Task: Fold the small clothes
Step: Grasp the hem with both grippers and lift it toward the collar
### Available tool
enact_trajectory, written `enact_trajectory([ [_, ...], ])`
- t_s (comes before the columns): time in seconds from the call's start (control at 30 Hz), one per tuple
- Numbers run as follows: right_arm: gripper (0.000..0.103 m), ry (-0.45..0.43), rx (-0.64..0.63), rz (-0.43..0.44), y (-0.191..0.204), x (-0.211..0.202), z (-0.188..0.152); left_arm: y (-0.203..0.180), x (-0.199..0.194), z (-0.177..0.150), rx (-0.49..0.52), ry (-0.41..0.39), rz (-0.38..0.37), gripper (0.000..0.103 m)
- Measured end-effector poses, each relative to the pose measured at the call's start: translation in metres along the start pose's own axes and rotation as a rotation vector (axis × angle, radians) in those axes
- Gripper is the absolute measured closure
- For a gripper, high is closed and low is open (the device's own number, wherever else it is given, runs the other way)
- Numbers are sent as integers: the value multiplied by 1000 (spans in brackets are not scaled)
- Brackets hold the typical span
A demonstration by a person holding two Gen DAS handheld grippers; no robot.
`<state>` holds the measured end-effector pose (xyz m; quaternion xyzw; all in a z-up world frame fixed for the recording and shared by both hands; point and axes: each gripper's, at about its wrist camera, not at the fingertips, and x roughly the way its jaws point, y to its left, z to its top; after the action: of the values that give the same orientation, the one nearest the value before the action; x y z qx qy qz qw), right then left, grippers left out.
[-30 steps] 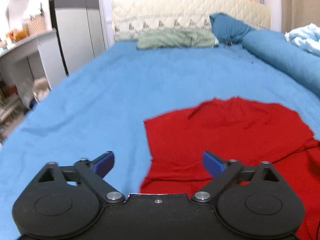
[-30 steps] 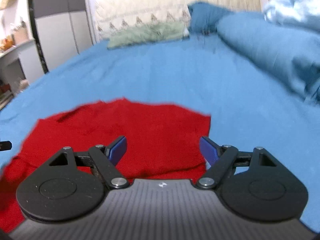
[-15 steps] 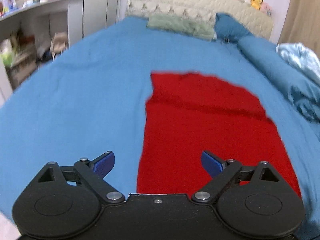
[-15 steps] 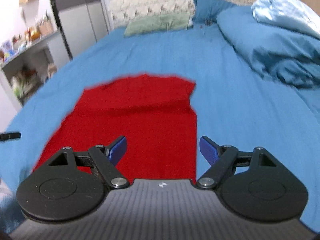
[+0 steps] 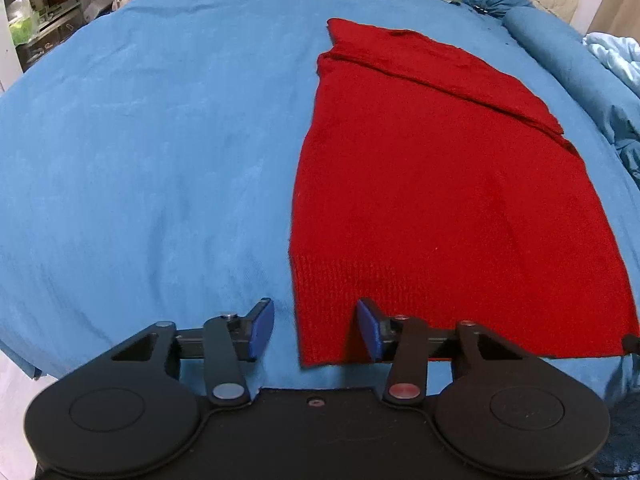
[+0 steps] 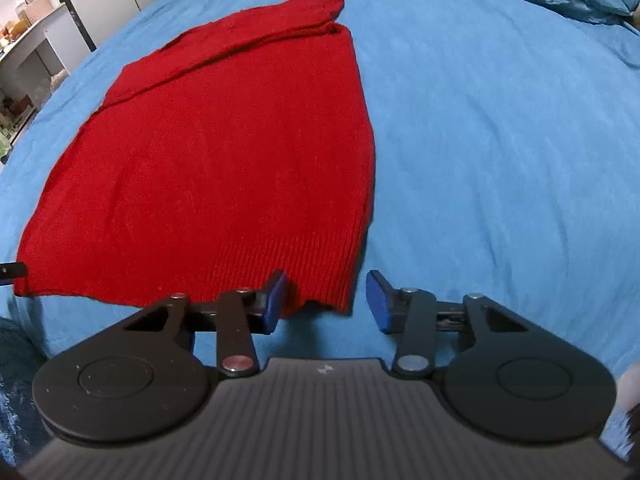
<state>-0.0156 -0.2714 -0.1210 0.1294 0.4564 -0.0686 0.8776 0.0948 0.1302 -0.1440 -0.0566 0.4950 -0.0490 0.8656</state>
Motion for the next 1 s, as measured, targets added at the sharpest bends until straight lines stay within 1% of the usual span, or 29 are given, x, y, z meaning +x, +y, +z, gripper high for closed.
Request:
enact_trajectory([
  [0.03, 46, -7, -5, -9, 2, 1, -1, 0, 0, -2, 4, -2, 2, 54],
  [0.07, 46, -12, -7, -12, 3, 2, -1, -2, 2, -2, 12, -1, 5, 58],
  [0.1, 48, -17, -3, -12, 3, 3, -1, -2, 2, -1, 19, 1, 4, 63],
  [0.13, 51, -20, 0, -12, 2, 4, -2, 0, 1, -3, 27, 4, 0, 66],
  [0.17, 54, -23, -1, -14, 2, 5, -3, -2, 2, -3, 35, 12, -3, 74],
  [0.2, 62, -26, -4, -20, 3, 5, -2, -3, 3, -3, 37, 21, -8, 80],
  [0.23, 69, -27, -8, -26, 3, 8, -4, -3, 4, -4, 38, 29, -12, 83],
  [0.27, 72, -29, -12, -30, 3, 8, -4, -4, 4, -4, 40, 36, -14, 90],
  [0.3, 79, -32, -11, -32, 3, 9, -4, -5, 4, -4, 44, 39, -16, 94],
  [0.33, 82, -34, -7, -32, 2, 9, -4, -5, 3, -5, 46, 36, -15, 94],
  [0.47, 83, -59, 5, -17, -2, 2, -1, 0, -10, -3, 6, 12, -34, 97],
  [0.53, 83, -80, 22, 12, -6, -10, 4, 2, -23, 2, -30, -16, -60, 97],
  [0.6, 83, -109, 44, 58, -11, -23, 14, 0, -41, 14, -50, -72, -99, 97],
  [0.63, 83, -129, 60, 93, -14, -32, 22, -3, -51, 21, -41, -104, -107, 97],
  [0.73, 83, -187, 106, 179, -21, -49, 55, -14, -74, 58, -22, -228, -122, 97],
  [0.8, 83, -231, 122, 219, -22, -55, 85, -20, -83, 91, -15, -317, -129, 97],
  [0.9, 83, -311, 129, 252, -21, -54, 141, -34, -79, 151, 10, -428, -86, 98],
  [1.0, 83, -378, 129, 286, -18, -38, 210, -41, -58, 214, 3, -493, -58, 98],
])
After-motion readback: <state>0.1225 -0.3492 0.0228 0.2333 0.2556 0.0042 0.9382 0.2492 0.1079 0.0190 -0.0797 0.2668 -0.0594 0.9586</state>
